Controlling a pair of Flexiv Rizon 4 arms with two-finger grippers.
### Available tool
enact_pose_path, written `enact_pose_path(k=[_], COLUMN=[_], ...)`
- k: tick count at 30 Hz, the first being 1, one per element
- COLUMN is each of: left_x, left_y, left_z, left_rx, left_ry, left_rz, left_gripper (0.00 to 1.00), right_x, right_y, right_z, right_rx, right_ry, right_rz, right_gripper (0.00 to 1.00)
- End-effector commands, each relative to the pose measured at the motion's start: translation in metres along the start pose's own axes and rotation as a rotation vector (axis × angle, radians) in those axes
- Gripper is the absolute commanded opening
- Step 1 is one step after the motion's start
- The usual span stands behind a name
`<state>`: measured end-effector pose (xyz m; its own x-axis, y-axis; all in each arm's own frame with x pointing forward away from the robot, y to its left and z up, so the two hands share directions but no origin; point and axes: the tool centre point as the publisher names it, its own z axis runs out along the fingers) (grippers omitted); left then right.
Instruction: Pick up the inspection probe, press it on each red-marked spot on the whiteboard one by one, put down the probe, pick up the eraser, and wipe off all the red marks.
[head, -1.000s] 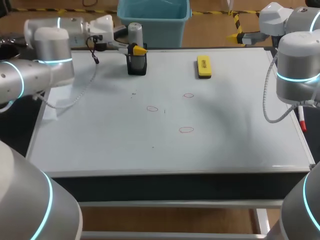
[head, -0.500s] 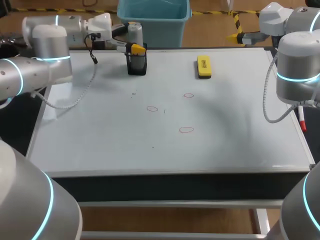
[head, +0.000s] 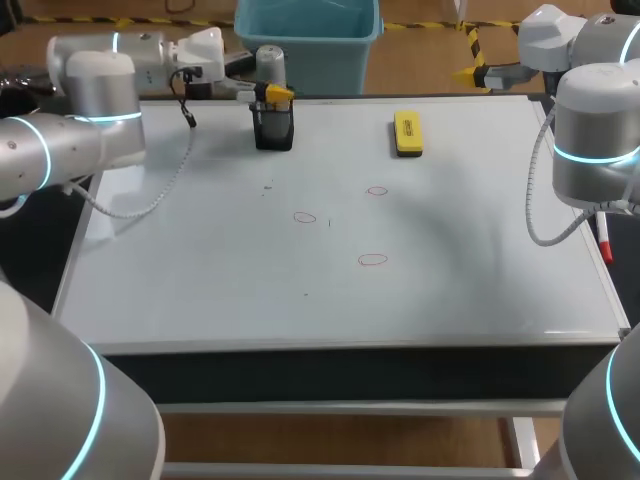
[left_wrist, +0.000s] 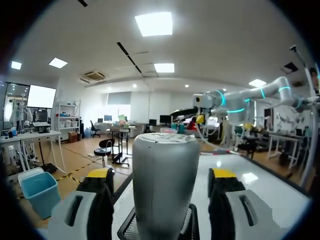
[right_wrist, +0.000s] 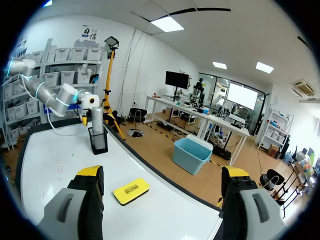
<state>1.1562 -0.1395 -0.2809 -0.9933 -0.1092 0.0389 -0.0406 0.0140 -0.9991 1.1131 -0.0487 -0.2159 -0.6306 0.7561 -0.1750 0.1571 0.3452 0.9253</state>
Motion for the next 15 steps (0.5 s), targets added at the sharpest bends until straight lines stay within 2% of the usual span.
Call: enact_pose_path(k=[1,7,15], left_x=[-0.007,-0.005,0.001], left_y=[0.004,0.001,-0.018], left_z=[0.0,-0.004,-0.006], left_rx=[0.005,0.009,0.011], left_ry=[0.015,0.013,0.017], left_rz=[0.0,0.008,0.038], left_gripper=[0.0,0.0,0.0], right_x=[-0.001,-0.001,-0.001], right_y=[0.0,0.0,0.0], right_z=[0.0,0.0,0.0], right_rx=[0.0,0.0,0.0], right_ry=[0.001,0.001,0.001], right_rz=[0.0,0.0,0.0], right_gripper=[1.0,1.0,1.0])
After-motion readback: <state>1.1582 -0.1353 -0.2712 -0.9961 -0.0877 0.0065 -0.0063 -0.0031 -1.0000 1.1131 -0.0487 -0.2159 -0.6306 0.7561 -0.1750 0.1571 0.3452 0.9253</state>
